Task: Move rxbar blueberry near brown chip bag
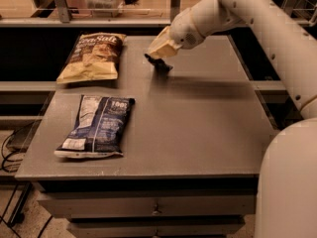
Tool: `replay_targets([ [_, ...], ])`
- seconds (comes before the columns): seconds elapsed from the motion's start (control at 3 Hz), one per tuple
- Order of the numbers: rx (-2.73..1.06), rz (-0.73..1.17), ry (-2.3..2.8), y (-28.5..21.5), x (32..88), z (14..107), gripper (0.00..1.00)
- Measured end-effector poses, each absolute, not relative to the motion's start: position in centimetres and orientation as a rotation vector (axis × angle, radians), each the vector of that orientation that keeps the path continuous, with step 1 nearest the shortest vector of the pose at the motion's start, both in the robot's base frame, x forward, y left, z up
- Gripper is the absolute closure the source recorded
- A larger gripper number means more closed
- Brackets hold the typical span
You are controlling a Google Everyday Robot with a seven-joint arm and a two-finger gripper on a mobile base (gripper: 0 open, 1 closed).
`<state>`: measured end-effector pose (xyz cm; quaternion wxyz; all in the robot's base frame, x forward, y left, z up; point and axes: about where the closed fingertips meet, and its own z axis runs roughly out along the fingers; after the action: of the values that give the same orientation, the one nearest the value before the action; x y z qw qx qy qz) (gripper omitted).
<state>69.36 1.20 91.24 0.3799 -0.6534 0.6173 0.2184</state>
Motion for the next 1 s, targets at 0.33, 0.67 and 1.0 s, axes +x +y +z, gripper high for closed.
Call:
replay_targets([
  [0.33,-1.685,0.682,1.479,5.2,67.5,90.8,1.0],
  [0.67,-1.699,0.795,1.385,8.8,65.6,90.5,1.0],
  [1.0,-1.69,0.914,1.332,11.8,63.9,89.4,0.83],
])
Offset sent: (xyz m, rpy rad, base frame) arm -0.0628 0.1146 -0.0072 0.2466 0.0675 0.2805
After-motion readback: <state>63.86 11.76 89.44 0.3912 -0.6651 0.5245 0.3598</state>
